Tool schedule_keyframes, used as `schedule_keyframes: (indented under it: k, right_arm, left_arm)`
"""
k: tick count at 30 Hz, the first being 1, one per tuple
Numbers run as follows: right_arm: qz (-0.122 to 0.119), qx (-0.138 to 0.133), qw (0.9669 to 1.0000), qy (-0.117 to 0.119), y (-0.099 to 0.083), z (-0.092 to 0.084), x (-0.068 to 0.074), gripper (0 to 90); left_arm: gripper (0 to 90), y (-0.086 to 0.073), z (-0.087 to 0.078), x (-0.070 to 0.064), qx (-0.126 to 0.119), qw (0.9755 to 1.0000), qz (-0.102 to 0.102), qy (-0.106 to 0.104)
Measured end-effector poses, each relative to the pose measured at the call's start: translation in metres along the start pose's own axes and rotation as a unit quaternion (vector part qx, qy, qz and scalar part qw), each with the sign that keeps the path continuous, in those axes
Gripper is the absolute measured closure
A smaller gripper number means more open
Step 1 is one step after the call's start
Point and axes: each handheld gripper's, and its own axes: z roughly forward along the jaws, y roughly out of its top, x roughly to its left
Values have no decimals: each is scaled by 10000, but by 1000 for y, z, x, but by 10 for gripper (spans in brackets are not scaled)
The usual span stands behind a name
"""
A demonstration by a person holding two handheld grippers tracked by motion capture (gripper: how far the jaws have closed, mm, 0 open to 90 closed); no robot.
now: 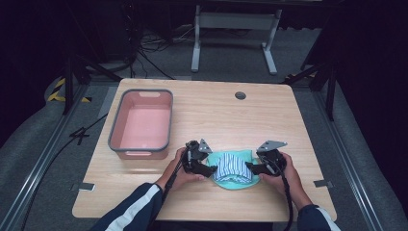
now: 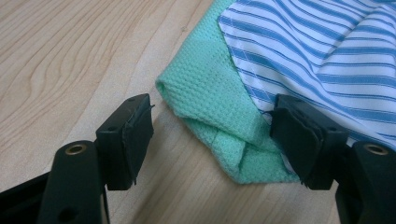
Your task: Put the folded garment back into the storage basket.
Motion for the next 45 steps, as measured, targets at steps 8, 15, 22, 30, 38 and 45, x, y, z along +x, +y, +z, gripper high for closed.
schedule_keyframes:
  k: [8,15,22,30,38,45]
  right_arm:
    - [238,-8,9994,238,-5,-1,-2,379]
    - [152,89,9991,380,-2,-4,7,633]
    - [187,43,9988,461,-3,-6,12,774]
    - [115,5,9992,383,-3,-7,16,817]
    - [113,-68,9991,407,-3,-13,17,824]
    - [134,-163,9989,411,-1,-18,18,823]
  left_arm:
    - [302,0,-1,-1,51,10000,53,48]
    - [555,-1,-3,-2,-27,9999,153,-76]
    - [729,-1,-3,-2,-63,9994,221,-273]
    - [812,1,-3,-4,-13,9992,239,-325]
    - [823,4,-7,-7,116,9986,448,-245]
    - [823,8,-10,-10,167,9981,552,-226]
